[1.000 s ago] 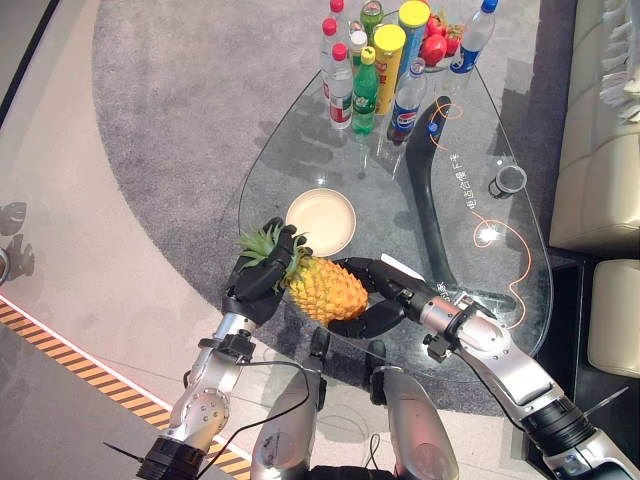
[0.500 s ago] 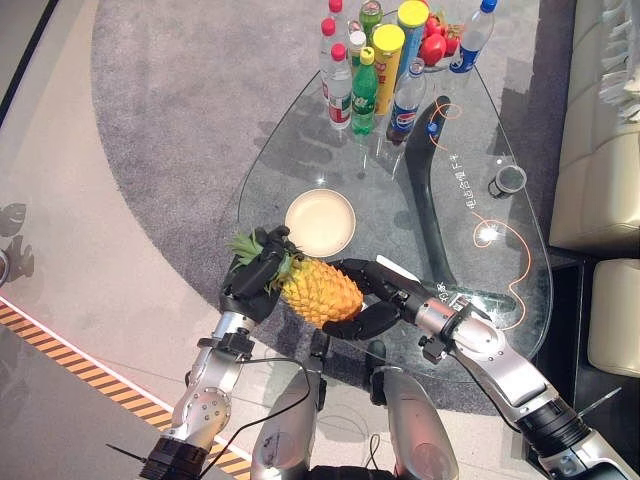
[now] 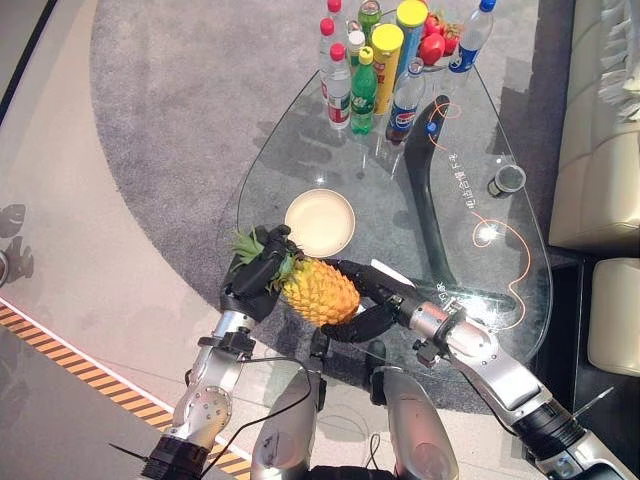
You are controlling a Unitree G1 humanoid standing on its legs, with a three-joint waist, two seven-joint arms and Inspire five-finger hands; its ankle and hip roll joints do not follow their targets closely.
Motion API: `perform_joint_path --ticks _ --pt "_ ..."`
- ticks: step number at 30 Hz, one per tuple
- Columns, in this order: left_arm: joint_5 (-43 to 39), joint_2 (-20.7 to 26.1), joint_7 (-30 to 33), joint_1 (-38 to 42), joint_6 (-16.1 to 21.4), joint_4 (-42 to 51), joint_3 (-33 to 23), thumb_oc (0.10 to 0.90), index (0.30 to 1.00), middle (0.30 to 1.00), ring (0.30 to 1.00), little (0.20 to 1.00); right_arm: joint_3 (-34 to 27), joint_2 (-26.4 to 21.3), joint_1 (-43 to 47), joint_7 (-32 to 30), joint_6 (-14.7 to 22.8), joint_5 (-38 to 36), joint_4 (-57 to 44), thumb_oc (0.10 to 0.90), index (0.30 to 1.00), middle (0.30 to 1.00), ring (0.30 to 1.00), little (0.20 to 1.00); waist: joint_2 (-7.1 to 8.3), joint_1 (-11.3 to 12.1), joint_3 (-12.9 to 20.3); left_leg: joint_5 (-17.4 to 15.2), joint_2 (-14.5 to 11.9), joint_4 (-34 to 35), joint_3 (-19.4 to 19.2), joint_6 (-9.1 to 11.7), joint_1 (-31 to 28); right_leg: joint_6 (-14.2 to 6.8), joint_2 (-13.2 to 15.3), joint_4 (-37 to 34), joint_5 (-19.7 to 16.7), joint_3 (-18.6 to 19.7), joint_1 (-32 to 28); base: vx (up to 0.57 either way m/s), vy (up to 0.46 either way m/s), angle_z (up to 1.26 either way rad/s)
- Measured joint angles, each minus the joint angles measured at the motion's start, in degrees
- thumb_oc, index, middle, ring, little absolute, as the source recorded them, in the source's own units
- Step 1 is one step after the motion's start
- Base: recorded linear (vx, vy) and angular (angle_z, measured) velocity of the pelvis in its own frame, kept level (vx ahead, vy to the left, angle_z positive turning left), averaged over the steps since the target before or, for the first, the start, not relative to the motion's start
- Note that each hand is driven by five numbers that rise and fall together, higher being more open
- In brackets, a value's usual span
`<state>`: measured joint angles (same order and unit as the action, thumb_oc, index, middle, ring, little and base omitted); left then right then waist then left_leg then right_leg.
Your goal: Pick up the fruit to the plate
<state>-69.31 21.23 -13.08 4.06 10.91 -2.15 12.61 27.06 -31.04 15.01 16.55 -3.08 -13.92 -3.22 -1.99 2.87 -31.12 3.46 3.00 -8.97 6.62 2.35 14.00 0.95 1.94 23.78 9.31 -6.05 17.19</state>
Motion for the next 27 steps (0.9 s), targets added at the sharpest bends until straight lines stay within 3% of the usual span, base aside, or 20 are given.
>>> perform_joint_path --ticks 12,27 --pt "1.5 -0.1 0.0 0.3 0.5 -0.1 0.0 0.1 0.3 0.3 0.3 0.2 0.0 0.0 0.0 -0.5 0.0 0.4 0.0 0.8 0.9 0.9 0.9 0.9 0.01 0.0 0.0 0.0 -0.1 0.0 0.0 0.0 0.0 0.0 0.0 0.0 0.0 0.0 -0.1 0.0 0.0 0.0" --pt "9.9 0.0 0.0 2.6 3.1 -0.1 0.0 0.1 0.3 0.3 0.3 0.2 0.0 0.9 -0.3 -4.6 0.1 1.3 0.0 0.8 0.9 0.9 0.9 0.9 0.01 -0.3 0.0 0.0 -0.2 0.1 0.0 0.0 -0.1 0.0 0.0 0.0 0.0 0.0 -0.1 0.0 0.0 0.0"
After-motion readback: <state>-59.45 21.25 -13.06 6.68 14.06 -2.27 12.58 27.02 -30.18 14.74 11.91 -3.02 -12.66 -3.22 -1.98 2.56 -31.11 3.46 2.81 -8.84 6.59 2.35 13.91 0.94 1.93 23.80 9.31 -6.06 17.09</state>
